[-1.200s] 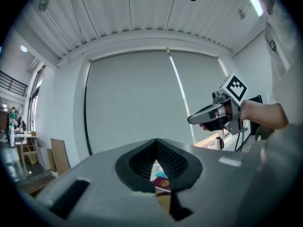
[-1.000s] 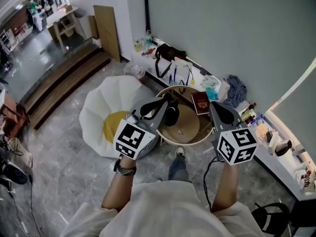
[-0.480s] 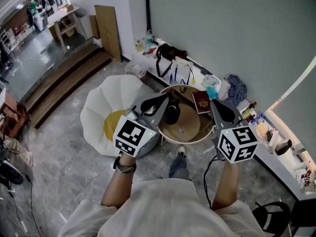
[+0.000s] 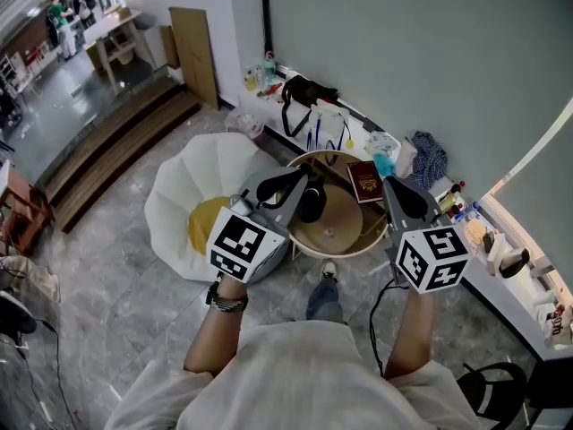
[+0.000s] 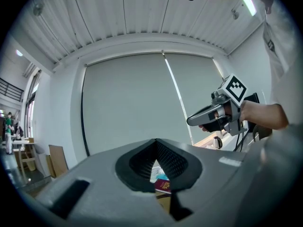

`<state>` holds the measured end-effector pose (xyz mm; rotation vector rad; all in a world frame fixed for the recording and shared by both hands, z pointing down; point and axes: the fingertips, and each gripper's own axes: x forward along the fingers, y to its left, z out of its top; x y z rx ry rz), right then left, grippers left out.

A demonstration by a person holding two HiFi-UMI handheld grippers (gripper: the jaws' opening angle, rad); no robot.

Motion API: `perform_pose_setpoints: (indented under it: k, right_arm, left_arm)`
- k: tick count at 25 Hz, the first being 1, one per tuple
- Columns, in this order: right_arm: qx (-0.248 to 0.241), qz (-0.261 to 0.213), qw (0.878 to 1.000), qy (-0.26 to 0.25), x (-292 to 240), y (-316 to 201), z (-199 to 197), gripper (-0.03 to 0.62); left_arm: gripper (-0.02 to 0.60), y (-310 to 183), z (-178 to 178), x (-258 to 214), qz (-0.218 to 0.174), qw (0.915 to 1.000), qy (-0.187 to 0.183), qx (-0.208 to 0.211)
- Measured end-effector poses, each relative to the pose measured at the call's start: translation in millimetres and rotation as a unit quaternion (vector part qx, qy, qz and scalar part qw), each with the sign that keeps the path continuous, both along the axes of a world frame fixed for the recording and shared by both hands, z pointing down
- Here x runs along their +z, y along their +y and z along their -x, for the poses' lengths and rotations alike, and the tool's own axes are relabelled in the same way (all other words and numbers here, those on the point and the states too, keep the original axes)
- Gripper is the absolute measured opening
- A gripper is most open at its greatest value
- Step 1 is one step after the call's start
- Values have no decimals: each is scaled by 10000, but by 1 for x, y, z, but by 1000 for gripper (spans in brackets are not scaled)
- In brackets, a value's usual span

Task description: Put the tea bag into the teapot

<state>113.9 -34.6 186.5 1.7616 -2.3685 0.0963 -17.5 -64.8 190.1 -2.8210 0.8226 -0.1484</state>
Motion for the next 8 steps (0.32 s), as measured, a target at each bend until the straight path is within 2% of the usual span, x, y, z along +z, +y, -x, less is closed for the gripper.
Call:
perform_pose_setpoints:
  k: [8]
  right_arm:
    - [-23, 25, 10000, -30, 5, -2, 0, 5]
  left_arm:
    - [5, -2, 0, 3, 6, 10000, 6, -9]
